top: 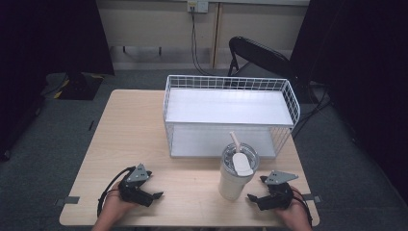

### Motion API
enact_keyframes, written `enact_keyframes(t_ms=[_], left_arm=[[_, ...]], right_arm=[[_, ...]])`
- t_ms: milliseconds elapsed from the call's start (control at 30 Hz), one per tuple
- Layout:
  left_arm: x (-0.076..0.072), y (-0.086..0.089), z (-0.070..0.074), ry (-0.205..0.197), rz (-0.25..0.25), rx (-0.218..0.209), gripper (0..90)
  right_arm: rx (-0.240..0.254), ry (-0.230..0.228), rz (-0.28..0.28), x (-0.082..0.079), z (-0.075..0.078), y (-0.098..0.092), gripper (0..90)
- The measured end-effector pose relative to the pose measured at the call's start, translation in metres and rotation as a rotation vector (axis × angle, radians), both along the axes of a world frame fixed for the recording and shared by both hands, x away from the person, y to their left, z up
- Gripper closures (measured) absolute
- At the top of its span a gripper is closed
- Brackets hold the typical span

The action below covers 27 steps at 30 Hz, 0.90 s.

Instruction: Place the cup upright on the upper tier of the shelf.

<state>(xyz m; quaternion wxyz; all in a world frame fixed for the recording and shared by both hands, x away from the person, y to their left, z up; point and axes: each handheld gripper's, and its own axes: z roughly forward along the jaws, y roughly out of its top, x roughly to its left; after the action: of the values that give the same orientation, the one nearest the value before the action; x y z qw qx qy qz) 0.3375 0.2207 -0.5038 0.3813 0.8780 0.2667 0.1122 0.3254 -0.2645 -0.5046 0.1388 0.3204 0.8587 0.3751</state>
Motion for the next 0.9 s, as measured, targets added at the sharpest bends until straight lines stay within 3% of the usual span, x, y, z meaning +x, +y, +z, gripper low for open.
enact_keyframes(t_ms=[300,400,700,900], left_arm=[[0.0,0.0,0.0,0.0,0.001,0.0,9.8],[0.0,0.0,0.0,0.0,0.0,0.001,9.8],[0.0,0.0,0.0,0.0,0.001,0.0,9.7],[0.0,0.0,0.0,0.0,0.001,0.0,9.7]], right_arm=[[0.0,0.0,-0.017,0.0,0.0,0.0,12.1],[-0.005,0.015,0.009,-0.003,0.003,0.003,15.9],[0.114,-0.032,0.126,-0.016,0.027,0.019,16.3],[0.195,-0.078,0.152,-0.019,0.041,0.029,15.2]])
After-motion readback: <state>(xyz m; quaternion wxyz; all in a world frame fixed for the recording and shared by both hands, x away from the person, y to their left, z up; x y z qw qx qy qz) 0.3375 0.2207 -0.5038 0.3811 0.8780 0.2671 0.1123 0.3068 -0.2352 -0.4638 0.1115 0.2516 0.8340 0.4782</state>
